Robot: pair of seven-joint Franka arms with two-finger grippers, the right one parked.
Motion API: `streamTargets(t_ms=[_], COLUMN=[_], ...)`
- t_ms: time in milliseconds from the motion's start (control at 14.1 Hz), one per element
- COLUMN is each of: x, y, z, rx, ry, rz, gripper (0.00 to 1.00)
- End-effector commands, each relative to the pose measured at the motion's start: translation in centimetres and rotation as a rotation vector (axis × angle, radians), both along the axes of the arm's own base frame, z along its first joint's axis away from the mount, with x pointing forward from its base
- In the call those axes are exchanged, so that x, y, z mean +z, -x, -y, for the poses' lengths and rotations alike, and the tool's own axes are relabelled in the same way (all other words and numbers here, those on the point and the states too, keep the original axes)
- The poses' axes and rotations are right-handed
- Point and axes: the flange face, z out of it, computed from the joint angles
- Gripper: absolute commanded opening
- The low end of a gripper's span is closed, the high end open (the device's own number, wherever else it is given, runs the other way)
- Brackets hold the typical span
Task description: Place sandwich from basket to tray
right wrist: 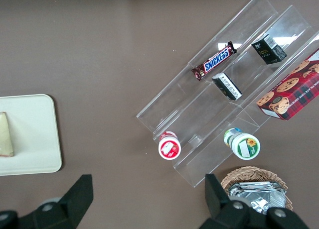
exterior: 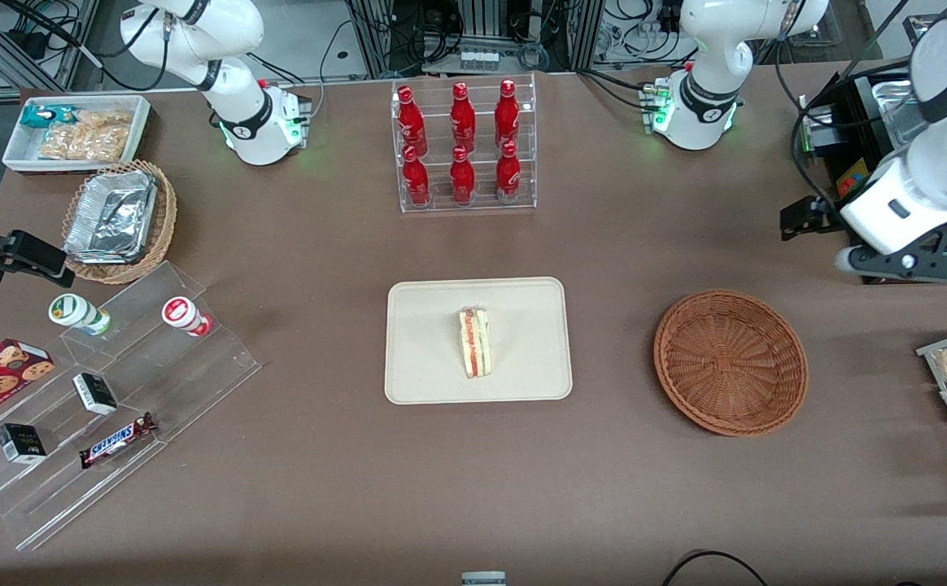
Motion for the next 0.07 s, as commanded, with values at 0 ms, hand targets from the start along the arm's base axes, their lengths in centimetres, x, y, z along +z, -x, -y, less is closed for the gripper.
streamTargets(t_ms=[0], x=[2.0], y=[0.61], z=[0.32], rx=[-0.023], ry=[0.008], rz=[0.042], gripper=[1.0])
